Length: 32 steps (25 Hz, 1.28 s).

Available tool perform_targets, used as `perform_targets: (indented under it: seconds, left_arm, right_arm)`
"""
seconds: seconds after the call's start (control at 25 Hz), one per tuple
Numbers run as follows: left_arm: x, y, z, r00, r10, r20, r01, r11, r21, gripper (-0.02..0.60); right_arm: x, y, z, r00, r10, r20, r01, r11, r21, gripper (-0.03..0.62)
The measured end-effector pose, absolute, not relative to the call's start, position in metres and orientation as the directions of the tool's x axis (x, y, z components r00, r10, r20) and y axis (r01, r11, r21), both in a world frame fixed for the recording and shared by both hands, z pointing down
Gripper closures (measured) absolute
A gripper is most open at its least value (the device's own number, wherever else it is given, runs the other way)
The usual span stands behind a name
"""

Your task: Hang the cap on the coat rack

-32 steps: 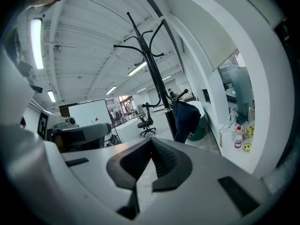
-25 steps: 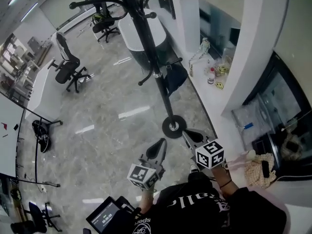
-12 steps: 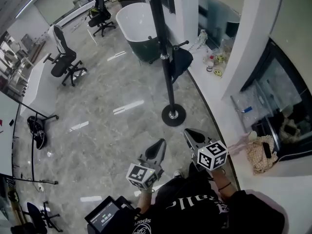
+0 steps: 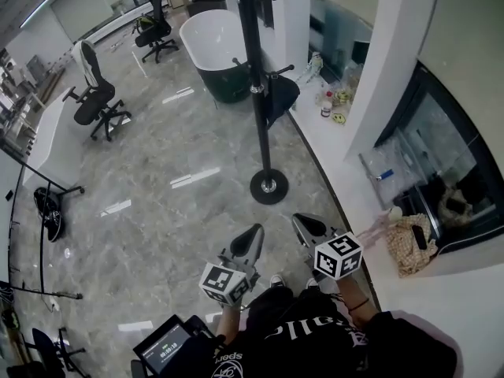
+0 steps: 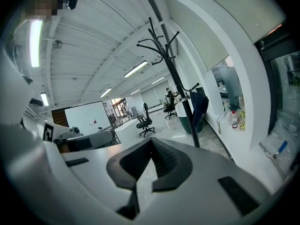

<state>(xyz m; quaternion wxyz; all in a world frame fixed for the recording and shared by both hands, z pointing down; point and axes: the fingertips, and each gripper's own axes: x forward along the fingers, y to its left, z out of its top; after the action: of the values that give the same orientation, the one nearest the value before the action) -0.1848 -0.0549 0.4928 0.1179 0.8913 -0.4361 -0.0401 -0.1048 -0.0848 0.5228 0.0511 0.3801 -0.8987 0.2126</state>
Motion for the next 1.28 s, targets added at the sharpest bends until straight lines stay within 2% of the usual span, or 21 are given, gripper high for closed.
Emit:
perform_targets:
  seconds: [0.28, 0.76, 1.04, 1.28]
  left_arm:
    - [-0.151, -0.032, 0.483, 0.606, -0.795, 0.022, -0.776, -0.585, 0.235, 0.577]
    - [-0.034, 0.059, 0.492, 0.582, -0.812, 0.039, -0.791, -0.555, 0.26, 0.577]
    - [0.005, 0.104, 0.493, 0.582, -0.811, 0.063, -0.795, -0.551, 0.256, 0.577]
    - [0.012, 0.129, 0.491, 0.579, -0.812, 0.074, -0.802, -0.55, 0.233, 0.577]
  right_arm:
    - [-0.068, -0.055, 0.513, -0.709, -0.664, 0.236, -0.701, 0.63, -0.333, 0.579]
    - [0.04, 0.042, 0.523, -0.74, -0.619, 0.263, -0.672, 0.66, -0.335, 0.579]
    - [0.071, 0.083, 0.527, -0.759, -0.597, 0.26, -0.65, 0.674, -0.35, 0.578]
    - [0.071, 0.103, 0.526, -0.777, -0.581, 0.244, -0.629, 0.69, -0.36, 0.579]
